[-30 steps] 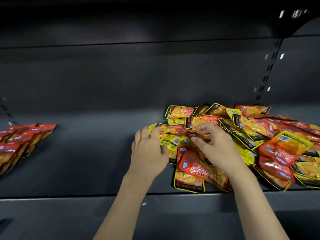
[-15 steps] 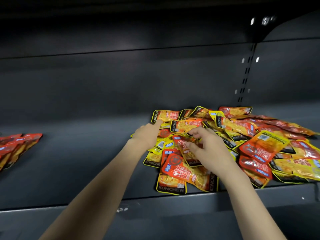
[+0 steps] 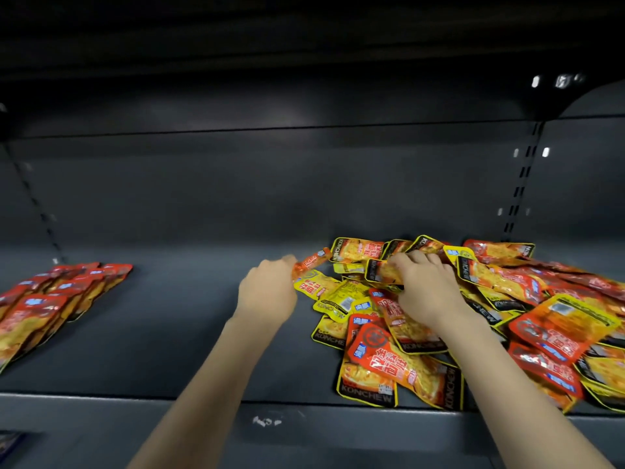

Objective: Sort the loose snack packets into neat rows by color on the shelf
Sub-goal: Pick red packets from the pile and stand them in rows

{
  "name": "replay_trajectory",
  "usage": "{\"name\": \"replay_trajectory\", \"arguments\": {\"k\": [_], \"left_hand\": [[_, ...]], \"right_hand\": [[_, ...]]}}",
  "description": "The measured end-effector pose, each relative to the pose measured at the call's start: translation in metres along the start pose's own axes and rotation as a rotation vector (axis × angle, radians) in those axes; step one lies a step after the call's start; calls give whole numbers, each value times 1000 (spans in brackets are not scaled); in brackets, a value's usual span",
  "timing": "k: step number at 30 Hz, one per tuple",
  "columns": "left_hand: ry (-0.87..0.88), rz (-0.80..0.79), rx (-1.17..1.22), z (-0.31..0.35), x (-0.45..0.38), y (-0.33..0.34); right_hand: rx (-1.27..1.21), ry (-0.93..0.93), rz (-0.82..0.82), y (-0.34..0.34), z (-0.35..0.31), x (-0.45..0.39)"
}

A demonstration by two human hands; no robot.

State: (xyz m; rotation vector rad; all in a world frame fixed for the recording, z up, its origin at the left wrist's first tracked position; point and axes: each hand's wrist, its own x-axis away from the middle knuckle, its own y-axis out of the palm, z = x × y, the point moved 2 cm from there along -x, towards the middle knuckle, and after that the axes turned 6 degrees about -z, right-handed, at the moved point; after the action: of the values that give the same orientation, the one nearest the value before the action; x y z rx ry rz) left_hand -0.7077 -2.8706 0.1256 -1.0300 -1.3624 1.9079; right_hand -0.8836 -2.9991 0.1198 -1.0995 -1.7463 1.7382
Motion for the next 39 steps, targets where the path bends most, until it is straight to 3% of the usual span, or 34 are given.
{"name": "replay_trajectory", "arguments": {"k": [5, 10, 20, 24, 29, 39], "left_hand": [[-78, 215, 335, -20, 36, -1], [-142, 301, 417, -22, 56, 4], [-197, 381, 608, -28, 79, 3], [-218, 418, 725, -39, 89, -1], [-230, 428, 805, -59, 92, -8], [-191, 545, 789, -178, 77, -38]], "right_hand": [[107, 62, -2, 13, 2, -20], [132, 92, 43, 19, 2, -24], [-240, -192, 374, -4, -29, 1], [-237, -262, 551, -15, -52, 21], [-244, -96, 302, -12, -81, 29], [-656, -145, 115, 3, -200, -10]]}}
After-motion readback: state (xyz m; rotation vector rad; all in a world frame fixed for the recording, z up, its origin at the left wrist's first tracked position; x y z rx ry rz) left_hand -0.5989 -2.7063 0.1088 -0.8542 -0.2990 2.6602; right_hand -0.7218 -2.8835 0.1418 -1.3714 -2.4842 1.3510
